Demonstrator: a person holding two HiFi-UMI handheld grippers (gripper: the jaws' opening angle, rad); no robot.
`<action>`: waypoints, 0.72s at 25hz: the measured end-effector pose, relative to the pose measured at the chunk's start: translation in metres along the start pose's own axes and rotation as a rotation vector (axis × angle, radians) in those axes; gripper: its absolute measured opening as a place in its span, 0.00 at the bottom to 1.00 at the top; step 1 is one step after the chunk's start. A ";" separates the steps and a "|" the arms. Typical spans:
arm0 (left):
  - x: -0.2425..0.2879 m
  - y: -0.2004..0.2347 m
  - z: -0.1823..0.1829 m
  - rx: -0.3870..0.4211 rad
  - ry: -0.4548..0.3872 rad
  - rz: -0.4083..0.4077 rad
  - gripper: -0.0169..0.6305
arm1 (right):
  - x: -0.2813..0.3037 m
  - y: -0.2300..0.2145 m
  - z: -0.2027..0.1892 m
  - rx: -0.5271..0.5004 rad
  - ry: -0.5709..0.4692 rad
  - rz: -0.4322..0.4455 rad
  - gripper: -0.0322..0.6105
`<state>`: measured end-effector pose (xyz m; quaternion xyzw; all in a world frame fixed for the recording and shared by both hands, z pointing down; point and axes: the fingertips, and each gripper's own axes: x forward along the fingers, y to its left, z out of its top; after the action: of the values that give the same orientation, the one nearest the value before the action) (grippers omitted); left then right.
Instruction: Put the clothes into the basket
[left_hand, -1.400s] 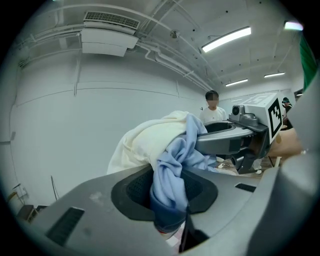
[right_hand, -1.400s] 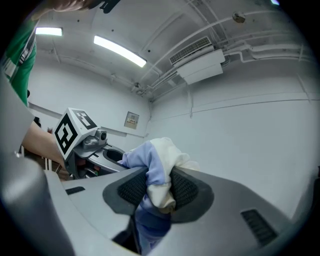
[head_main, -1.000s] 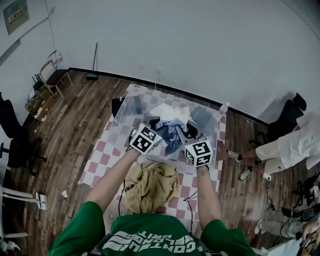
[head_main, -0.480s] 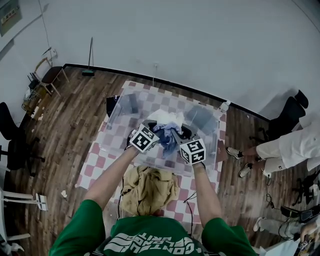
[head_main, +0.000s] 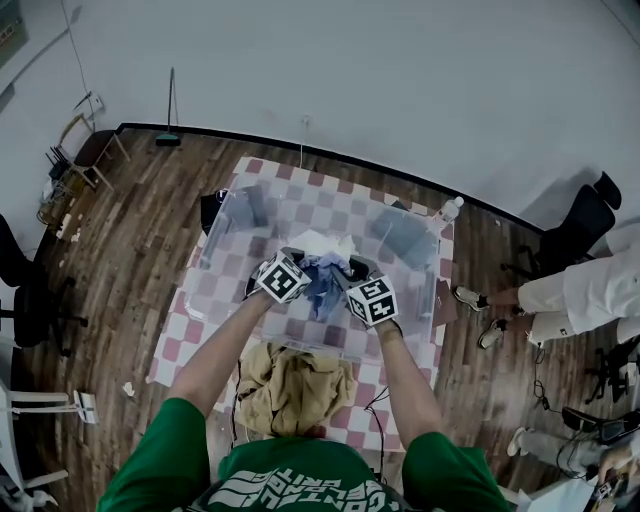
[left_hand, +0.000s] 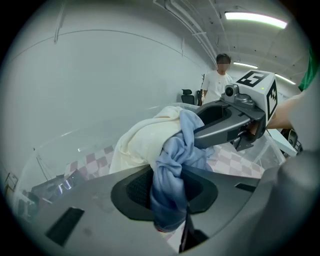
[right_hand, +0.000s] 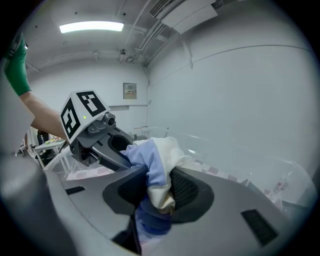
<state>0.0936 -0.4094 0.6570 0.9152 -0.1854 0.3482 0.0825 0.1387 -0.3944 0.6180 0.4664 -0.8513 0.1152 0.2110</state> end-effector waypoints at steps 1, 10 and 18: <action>0.006 0.001 -0.005 -0.002 0.017 -0.007 0.18 | 0.005 -0.002 -0.007 0.003 0.016 0.007 0.26; 0.058 0.001 -0.060 -0.004 0.161 -0.078 0.18 | 0.038 -0.006 -0.069 0.051 0.151 0.072 0.26; 0.083 -0.006 -0.100 0.014 0.291 -0.111 0.18 | 0.056 0.000 -0.124 0.088 0.282 0.131 0.26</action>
<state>0.0930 -0.3993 0.7870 0.8646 -0.1182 0.4732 0.1210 0.1428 -0.3872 0.7537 0.3980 -0.8360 0.2302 0.2996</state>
